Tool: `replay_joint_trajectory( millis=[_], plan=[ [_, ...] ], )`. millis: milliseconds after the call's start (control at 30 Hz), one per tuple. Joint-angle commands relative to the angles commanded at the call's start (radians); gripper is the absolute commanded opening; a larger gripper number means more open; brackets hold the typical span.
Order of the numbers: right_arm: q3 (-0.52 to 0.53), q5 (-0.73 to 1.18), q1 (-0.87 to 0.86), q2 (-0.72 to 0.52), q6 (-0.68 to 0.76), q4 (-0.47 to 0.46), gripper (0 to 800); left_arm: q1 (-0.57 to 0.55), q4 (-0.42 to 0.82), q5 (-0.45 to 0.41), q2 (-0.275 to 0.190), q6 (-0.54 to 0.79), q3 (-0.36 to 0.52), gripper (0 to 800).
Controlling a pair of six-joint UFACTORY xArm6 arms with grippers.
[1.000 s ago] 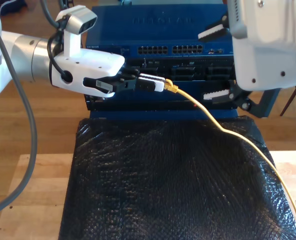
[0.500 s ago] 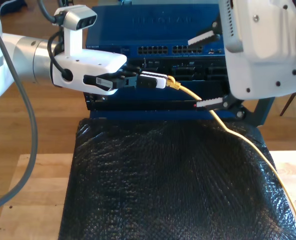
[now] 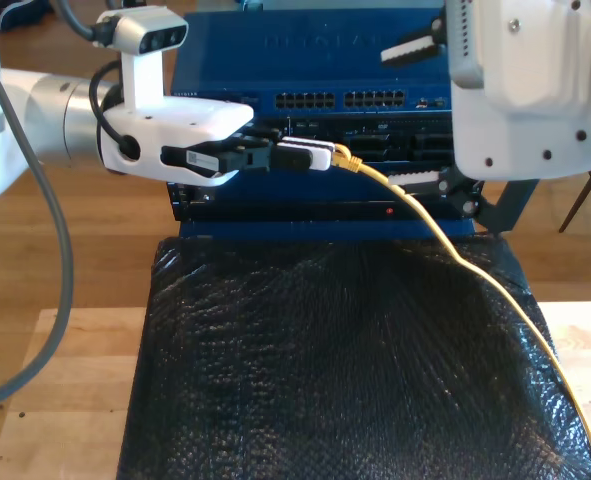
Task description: Grab the cable and plug it in
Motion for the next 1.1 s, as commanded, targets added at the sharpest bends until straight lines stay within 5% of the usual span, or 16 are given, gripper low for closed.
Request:
replay_joint_trajectory(
  millis=[1100],
  plan=[
    [0.094,-0.169,0.127,-0.072,-0.057,0.014,798,0.008,-0.109,0.204,0.071,-0.081,-0.005,5]
  ],
)
